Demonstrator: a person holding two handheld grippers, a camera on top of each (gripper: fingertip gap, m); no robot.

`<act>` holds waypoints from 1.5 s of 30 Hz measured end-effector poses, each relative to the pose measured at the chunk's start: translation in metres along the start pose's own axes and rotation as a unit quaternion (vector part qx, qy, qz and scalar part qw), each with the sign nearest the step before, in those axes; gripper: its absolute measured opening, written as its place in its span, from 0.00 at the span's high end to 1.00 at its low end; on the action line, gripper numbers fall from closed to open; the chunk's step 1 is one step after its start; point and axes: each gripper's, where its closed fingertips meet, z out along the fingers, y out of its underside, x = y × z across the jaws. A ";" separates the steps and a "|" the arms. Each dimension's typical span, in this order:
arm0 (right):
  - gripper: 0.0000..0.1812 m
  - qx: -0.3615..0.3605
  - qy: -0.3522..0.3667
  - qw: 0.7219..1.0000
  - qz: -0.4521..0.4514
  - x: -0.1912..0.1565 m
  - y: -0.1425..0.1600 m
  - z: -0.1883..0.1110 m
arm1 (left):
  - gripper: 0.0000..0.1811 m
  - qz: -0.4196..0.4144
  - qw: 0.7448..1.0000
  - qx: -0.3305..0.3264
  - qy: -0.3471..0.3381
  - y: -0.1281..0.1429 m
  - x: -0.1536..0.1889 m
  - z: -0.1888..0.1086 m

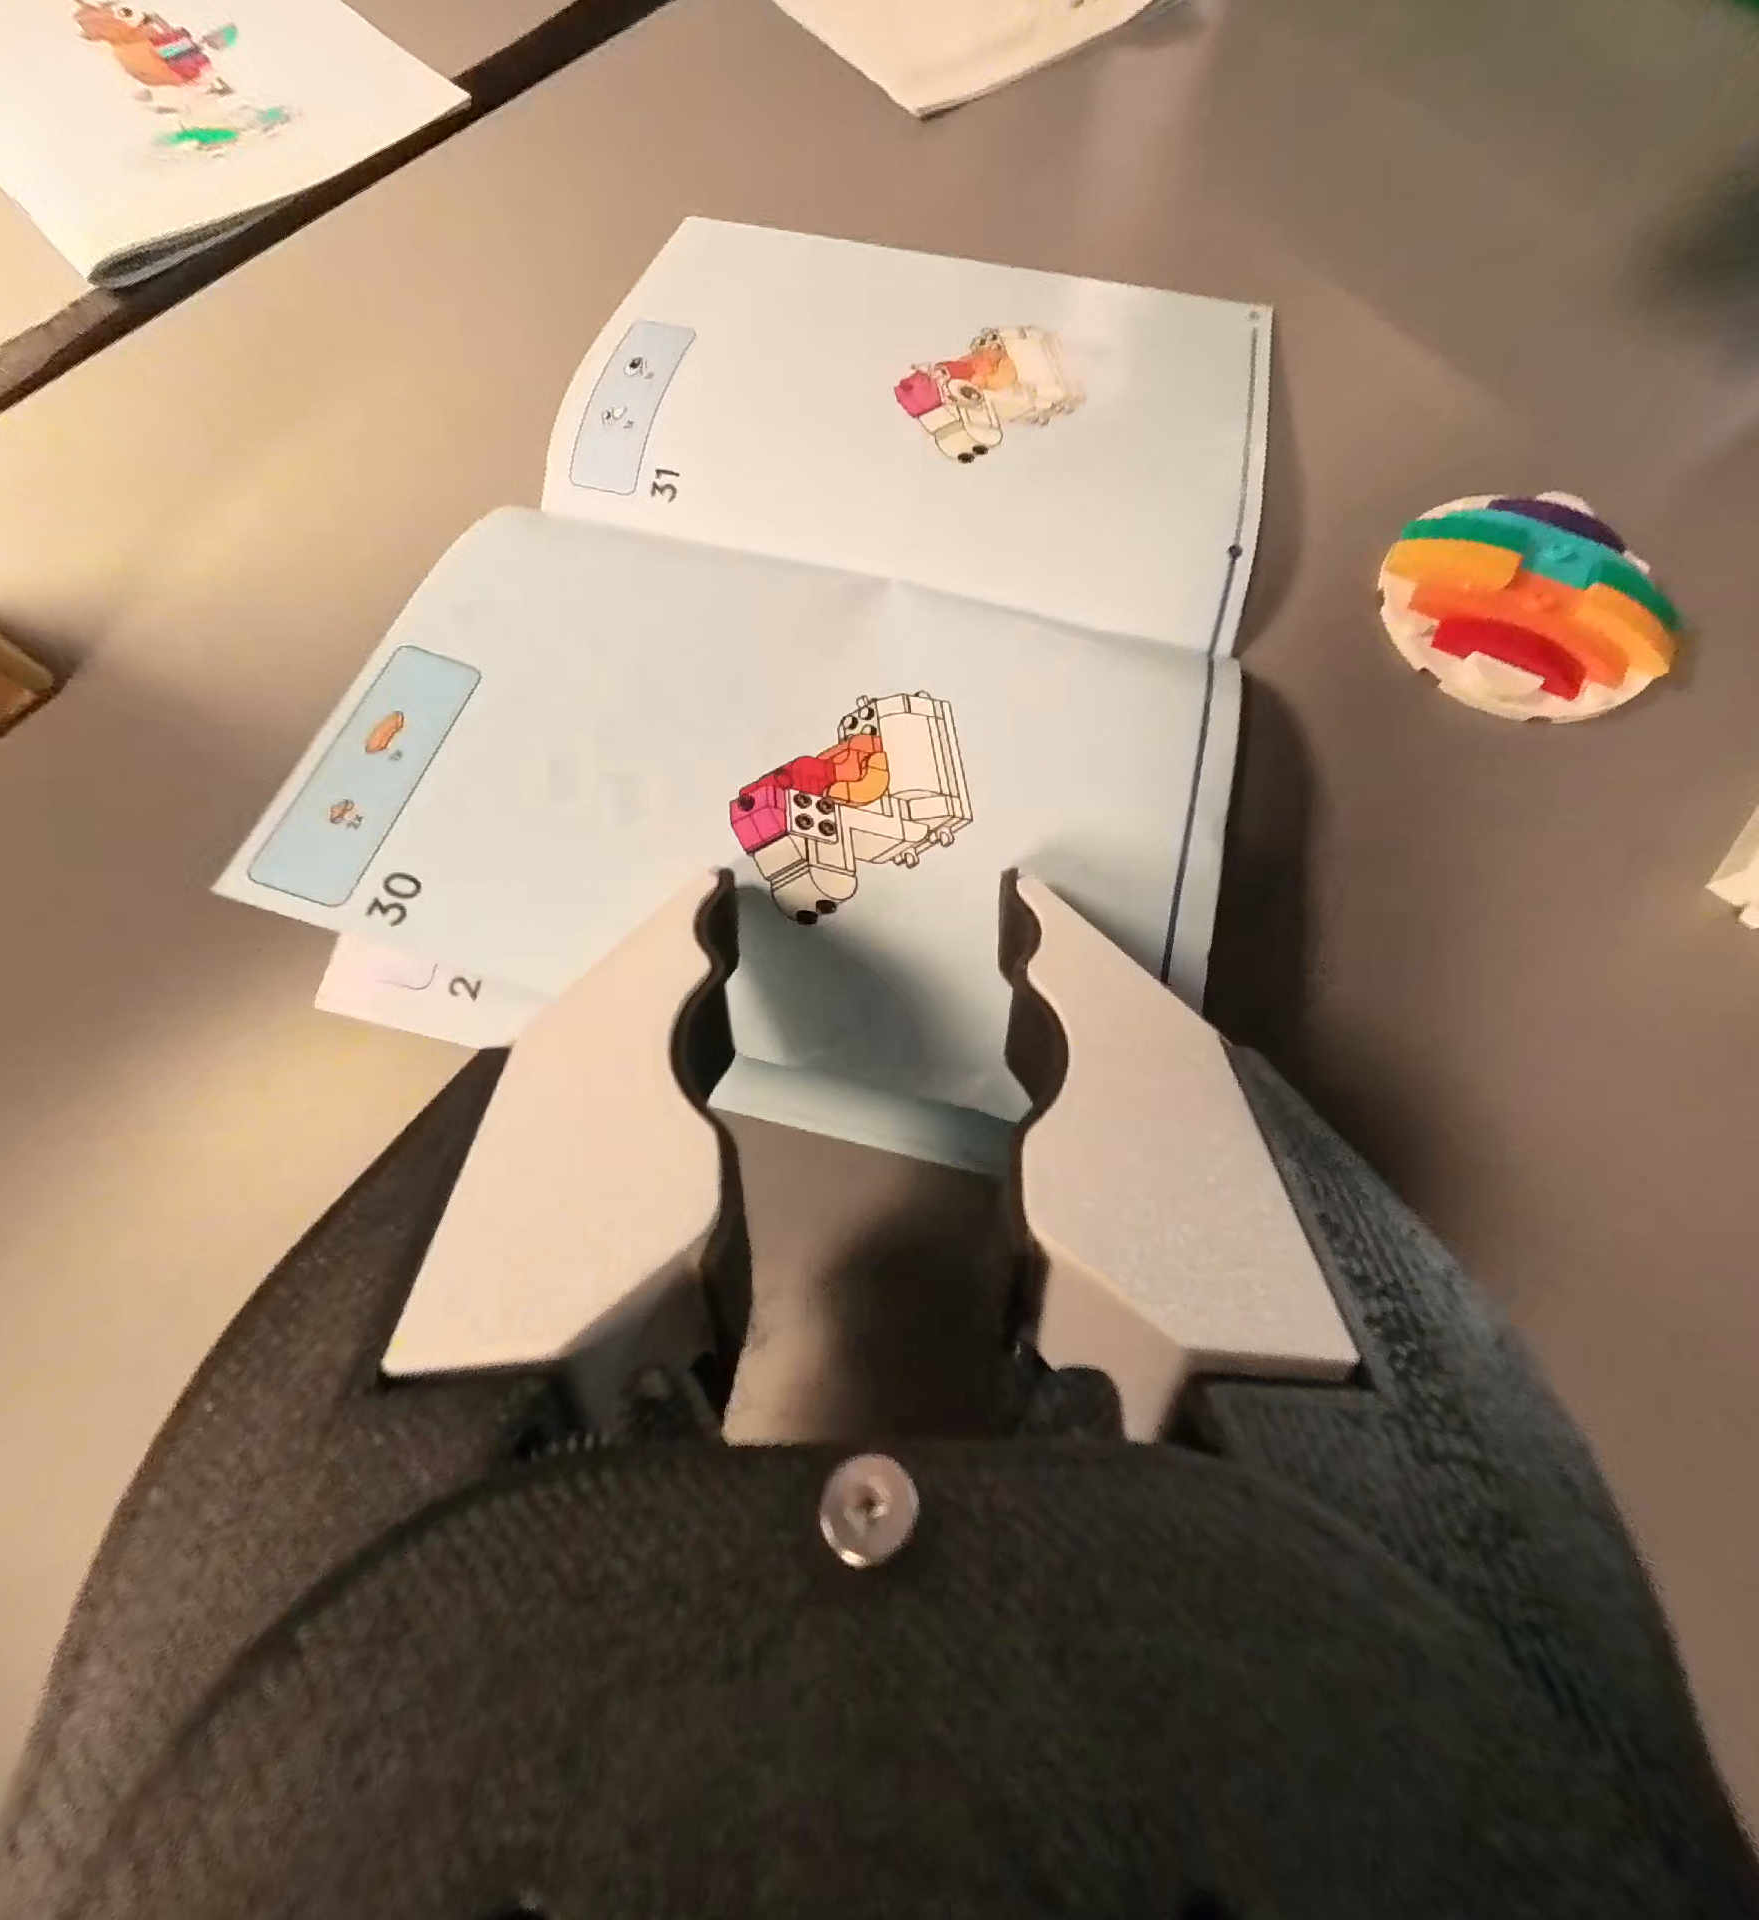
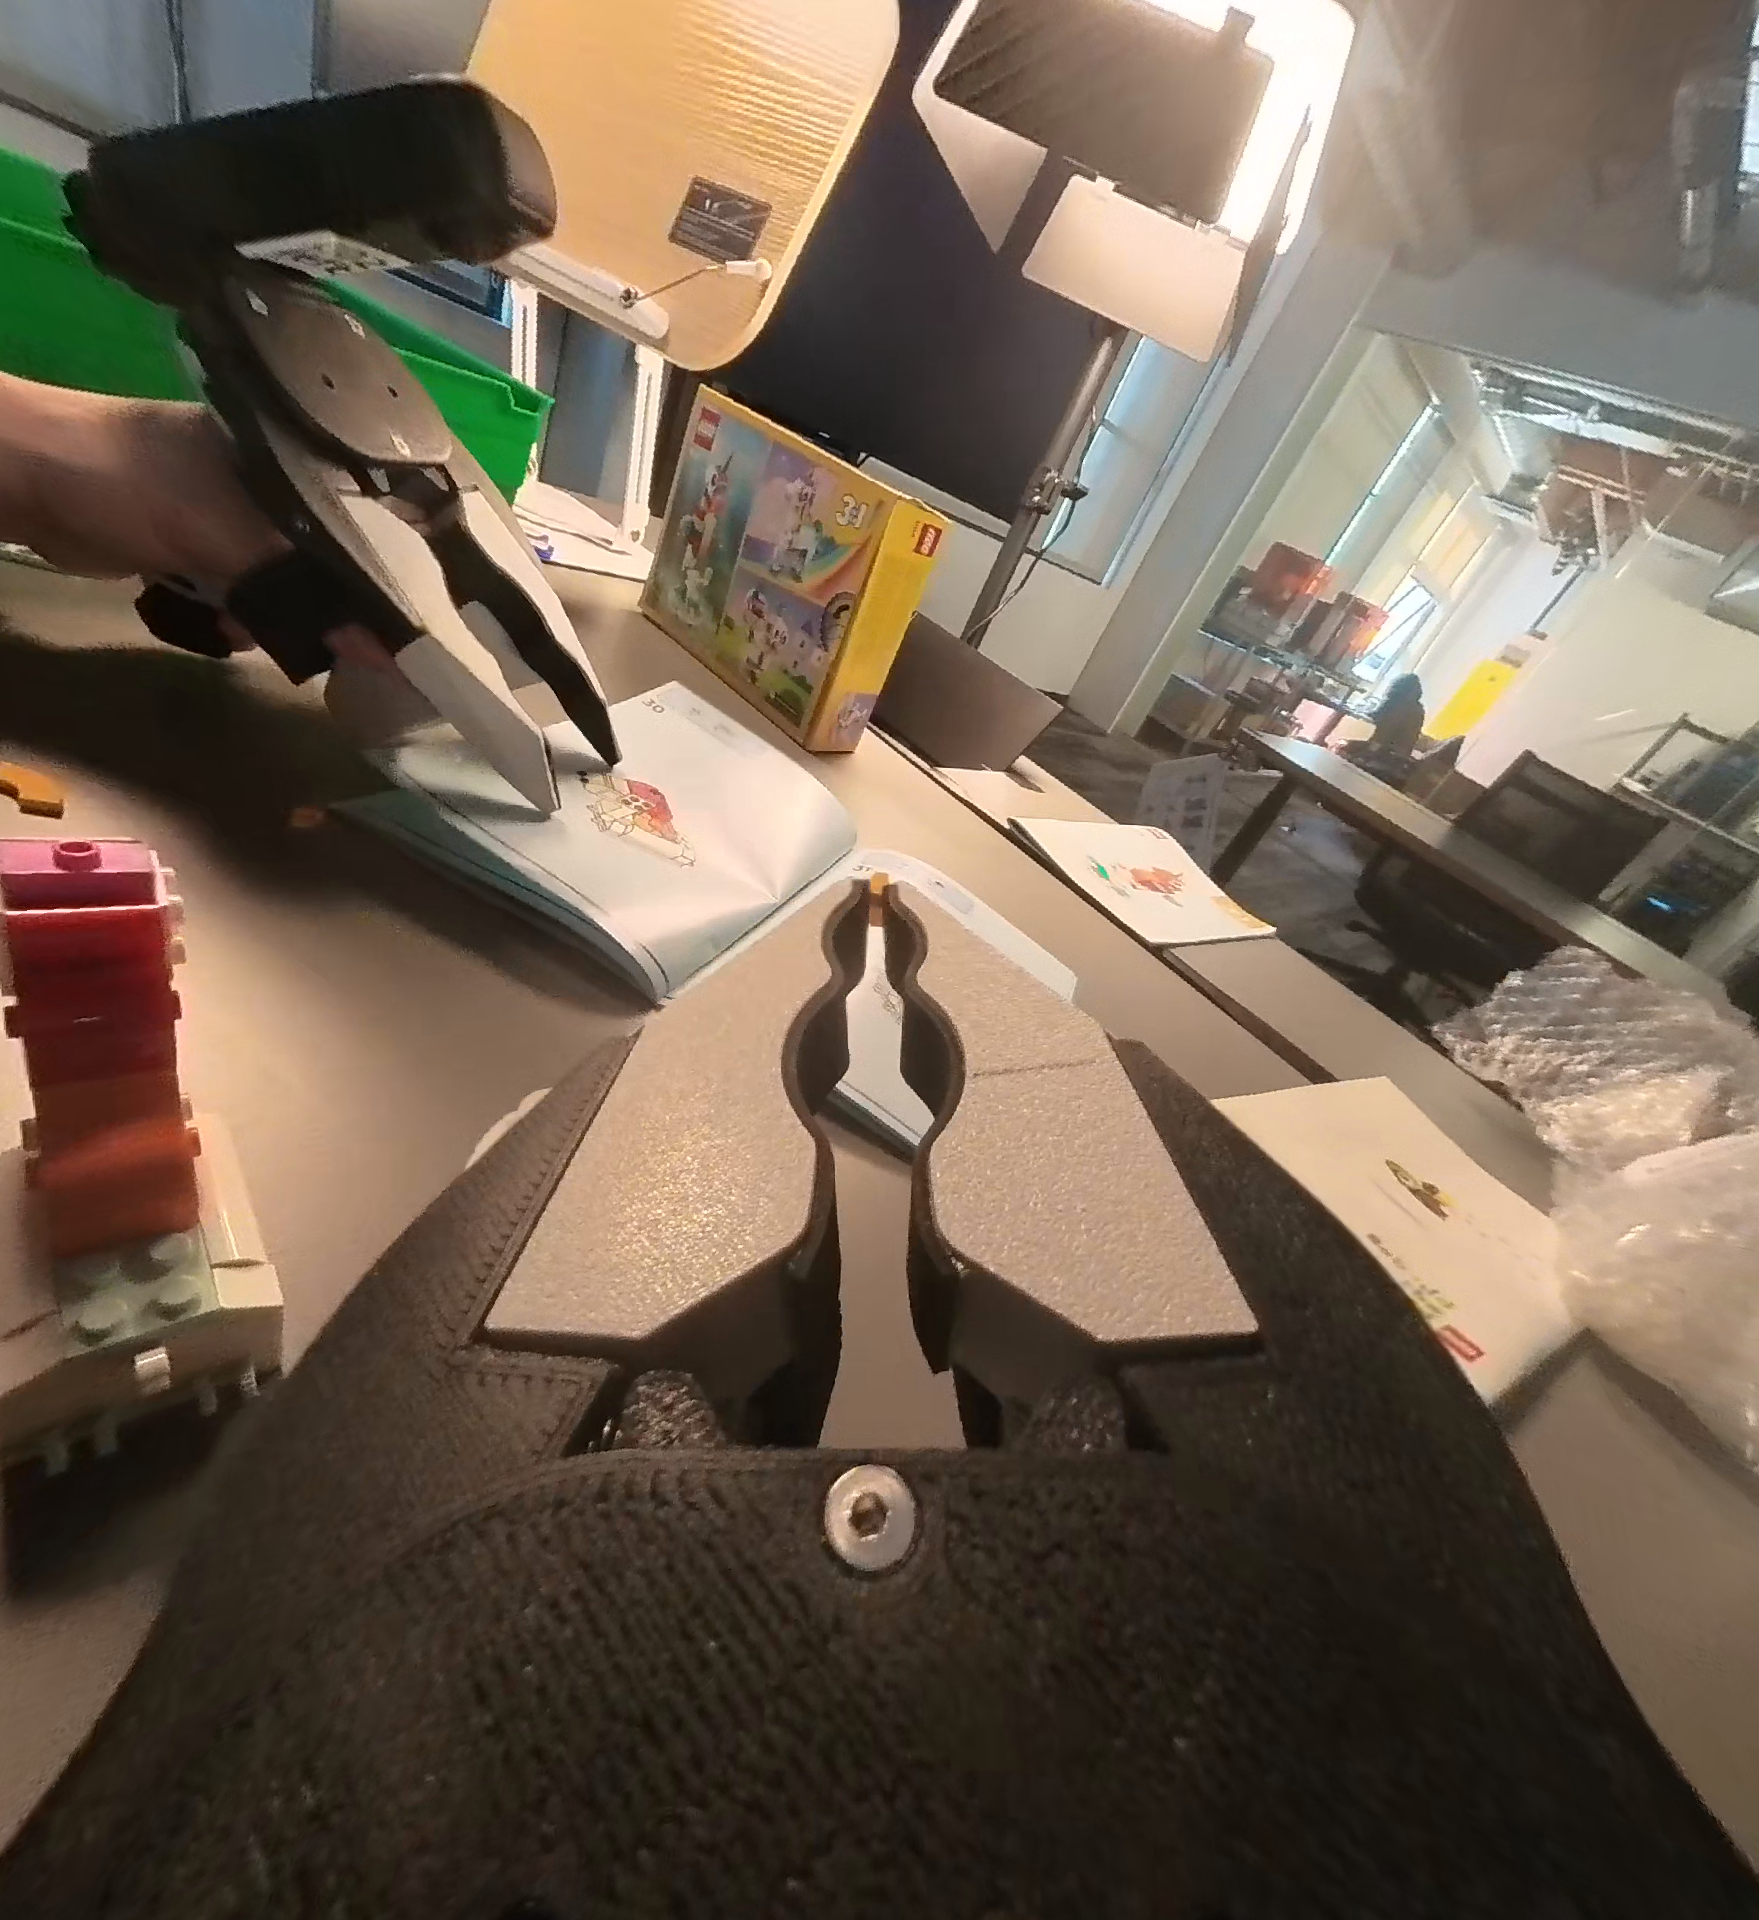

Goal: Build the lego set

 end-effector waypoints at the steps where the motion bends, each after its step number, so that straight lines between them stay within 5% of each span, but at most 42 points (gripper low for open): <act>1: 1.00 0.000 0.002 1.000 -0.006 0.000 0.000 0.000 | 0.73 0.005 1.000 -0.002 -0.002 0.001 0.000 0.000; 9: 1.00 -0.003 0.021 0.994 -0.111 -0.003 -0.006 -0.003 | 0.70 0.034 0.999 0.016 0.017 -0.005 0.012 -0.002; 11: 1.00 -0.009 0.033 0.985 -0.167 -0.003 -0.007 -0.004 | 0.67 0.061 0.991 0.070 0.100 -0.022 0.044 -0.011; 14: 1.00 -0.019 0.050 0.970 -0.235 -0.002 -0.007 -0.006 | 0.63 0.104 0.938 0.152 0.293 -0.040 0.118 -0.047; 16: 1.00 -0.016 0.048 0.970 -0.236 -0.004 -0.008 -0.005 | 0.59 0.113 0.922 0.146 0.340 -0.036 0.143 -0.053; 22: 1.00 -0.011 0.043 0.970 -0.240 -0.008 -0.009 -0.005 | 0.57 0.161 0.927 0.075 0.331 -0.014 0.179 -0.029; 29: 1.00 -0.009 0.040 0.969 -0.245 -0.008 -0.009 -0.009 | 0.72 0.157 0.932 0.041 0.326 -0.007 0.194 -0.014; 38: 1.00 -0.018 0.027 0.961 -0.275 -0.006 -0.002 -0.018 | 0.87 0.089 0.924 0.004 0.371 -0.008 0.196 -0.011; 42: 1.00 -0.034 0.004 0.935 -0.353 -0.011 0.007 -0.027 | 0.87 -0.044 0.919 -0.029 0.390 -0.013 0.194 -0.013; 45: 1.00 -0.051 -0.041 0.901 -0.429 -0.027 0.017 -0.035 | 0.87 -0.191 0.891 -0.056 0.408 -0.015 0.191 -0.015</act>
